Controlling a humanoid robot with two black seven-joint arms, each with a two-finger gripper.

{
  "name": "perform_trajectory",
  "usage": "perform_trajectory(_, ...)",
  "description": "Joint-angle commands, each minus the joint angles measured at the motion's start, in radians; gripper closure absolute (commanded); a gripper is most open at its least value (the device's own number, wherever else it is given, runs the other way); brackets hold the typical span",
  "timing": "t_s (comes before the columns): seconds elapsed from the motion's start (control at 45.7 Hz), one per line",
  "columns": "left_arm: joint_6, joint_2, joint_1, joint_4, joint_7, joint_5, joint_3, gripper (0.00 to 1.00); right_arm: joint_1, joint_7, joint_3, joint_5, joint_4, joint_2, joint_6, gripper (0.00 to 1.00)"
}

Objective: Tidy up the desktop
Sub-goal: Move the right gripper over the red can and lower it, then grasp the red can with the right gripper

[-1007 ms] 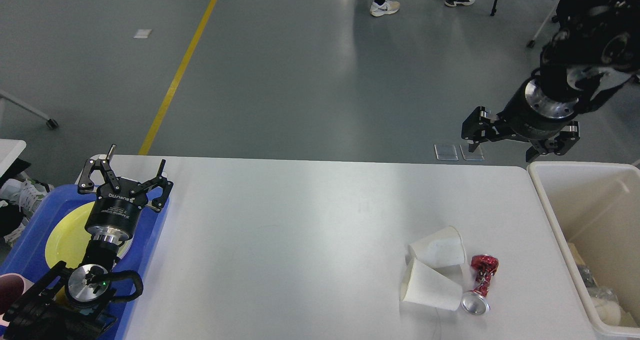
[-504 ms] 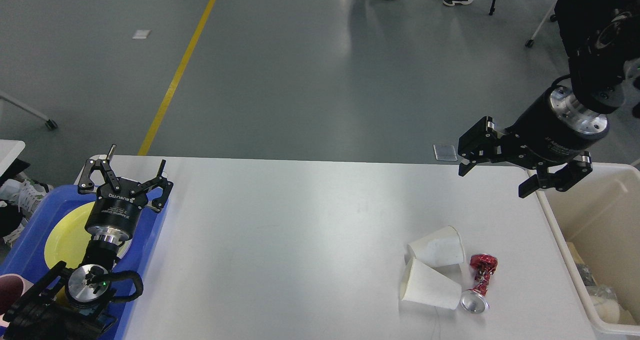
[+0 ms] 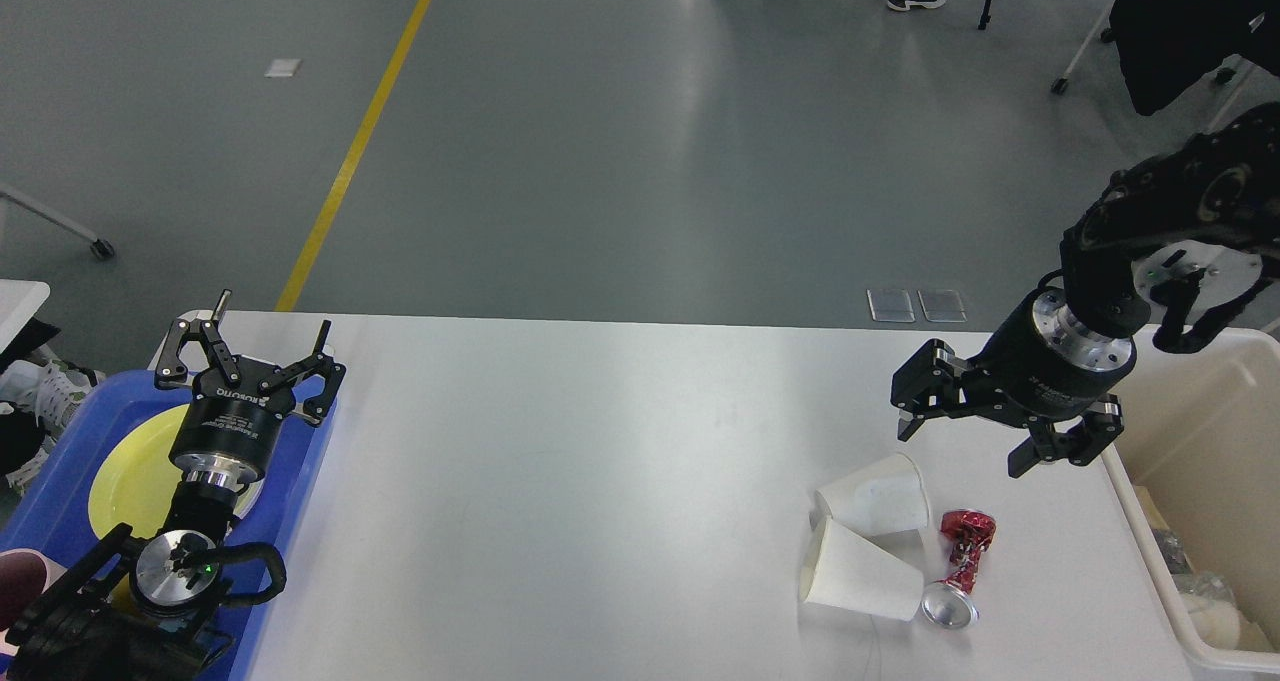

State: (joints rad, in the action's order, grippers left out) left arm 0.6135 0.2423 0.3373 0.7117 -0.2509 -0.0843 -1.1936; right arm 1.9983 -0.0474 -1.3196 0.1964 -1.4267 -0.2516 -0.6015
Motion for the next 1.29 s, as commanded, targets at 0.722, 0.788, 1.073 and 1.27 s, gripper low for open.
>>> perform_trajectory(0.722, -0.001, 0.0, 0.002, 0.0, -0.001, 0.0, 0.0, 0.04, -0.765, 0.001, 0.074, -0.003, 0.571, 0.068, 0.17, 0.0)
perform_trajectory(0.788, 0.0, 0.0, 0.002, 0.0, -0.001, 0.0, 0.0, 0.04, -0.774, 0.001, 0.083, -0.003, 0.574, 0.069, 0.187, 0.0)
perform_trajectory(1.073, 0.0, 0.0, 0.002, 0.0, -0.001, 0.0, 0.0, 0.04, -0.803, 0.001, 0.1, -0.008, 0.578, 0.071, 0.316, 0.13)
perform_trajectory(1.27, 0.0, 0.0, 0.002, 0.0, -0.001, 0.001, 0.0, 0.04, -0.793, 0.001, 0.114, -0.008, 0.565, 0.068, 0.305, 0.59)
